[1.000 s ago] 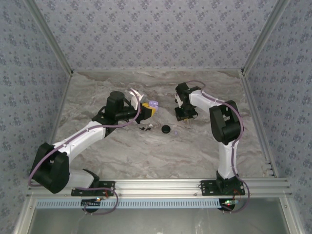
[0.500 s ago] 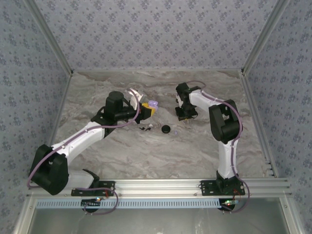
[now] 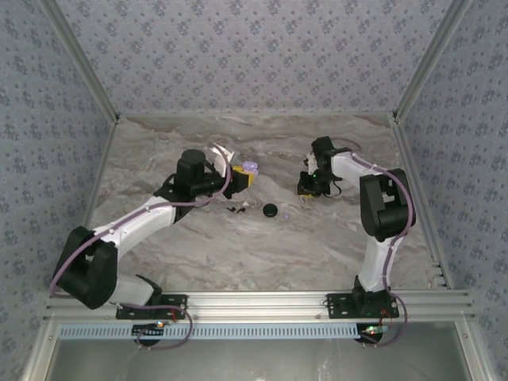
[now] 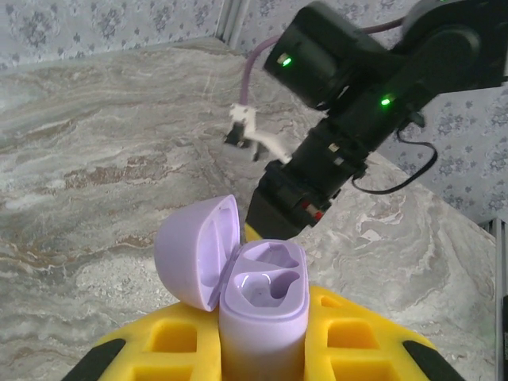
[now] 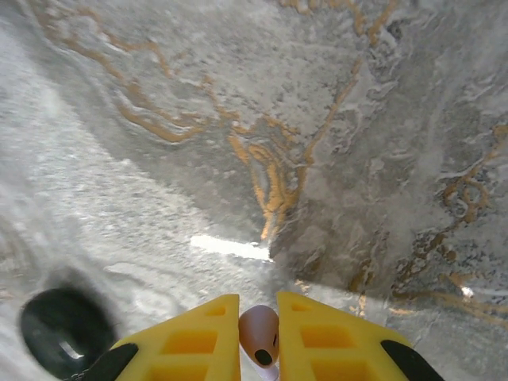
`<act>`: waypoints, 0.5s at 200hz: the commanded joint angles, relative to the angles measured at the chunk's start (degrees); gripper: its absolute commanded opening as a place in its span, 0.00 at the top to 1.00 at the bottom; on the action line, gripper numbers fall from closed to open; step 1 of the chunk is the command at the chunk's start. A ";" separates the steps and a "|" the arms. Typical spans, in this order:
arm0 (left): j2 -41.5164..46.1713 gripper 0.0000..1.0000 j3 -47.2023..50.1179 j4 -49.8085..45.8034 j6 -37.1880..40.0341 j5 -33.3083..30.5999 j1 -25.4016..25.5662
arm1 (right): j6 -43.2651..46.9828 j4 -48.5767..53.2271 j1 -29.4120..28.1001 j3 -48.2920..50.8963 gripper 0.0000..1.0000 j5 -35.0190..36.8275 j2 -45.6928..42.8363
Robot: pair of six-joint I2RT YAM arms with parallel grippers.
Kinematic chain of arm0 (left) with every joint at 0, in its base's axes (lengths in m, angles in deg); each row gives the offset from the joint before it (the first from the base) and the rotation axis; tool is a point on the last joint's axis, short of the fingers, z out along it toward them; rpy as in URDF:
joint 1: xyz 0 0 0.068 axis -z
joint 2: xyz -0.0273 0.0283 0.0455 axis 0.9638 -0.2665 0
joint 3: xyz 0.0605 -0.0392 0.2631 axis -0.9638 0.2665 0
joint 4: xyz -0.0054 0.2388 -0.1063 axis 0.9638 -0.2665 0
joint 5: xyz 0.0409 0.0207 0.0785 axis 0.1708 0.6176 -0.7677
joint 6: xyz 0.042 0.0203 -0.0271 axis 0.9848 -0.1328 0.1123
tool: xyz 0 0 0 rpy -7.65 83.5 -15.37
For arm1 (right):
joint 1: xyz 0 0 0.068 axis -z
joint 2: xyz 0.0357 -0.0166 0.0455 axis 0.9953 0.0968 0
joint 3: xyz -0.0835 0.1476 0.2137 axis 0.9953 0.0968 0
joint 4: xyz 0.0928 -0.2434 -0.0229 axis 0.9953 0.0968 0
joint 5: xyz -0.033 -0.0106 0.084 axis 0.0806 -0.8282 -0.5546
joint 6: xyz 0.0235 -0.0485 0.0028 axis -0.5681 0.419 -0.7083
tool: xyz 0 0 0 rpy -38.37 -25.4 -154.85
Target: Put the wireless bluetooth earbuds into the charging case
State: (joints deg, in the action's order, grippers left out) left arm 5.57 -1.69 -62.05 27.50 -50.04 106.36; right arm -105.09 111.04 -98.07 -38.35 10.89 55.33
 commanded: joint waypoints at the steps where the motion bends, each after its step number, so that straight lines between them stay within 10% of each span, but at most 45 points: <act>1: -2.42 0.88 0.67 5.67 -3.52 -1.72 0.95 | -3.05 -3.95 0.58 1.49 0.85 -7.33 -4.14; 100: -8.82 0.88 3.28 19.49 -10.19 -1.92 2.30 | -10.22 -15.94 0.86 4.09 0.85 -25.00 -15.88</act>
State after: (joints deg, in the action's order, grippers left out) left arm -2.60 1.17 -49.70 19.57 -52.14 108.32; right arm -112.15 99.00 -97.33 -34.06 -7.91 42.58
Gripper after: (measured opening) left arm 0.190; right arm 0.156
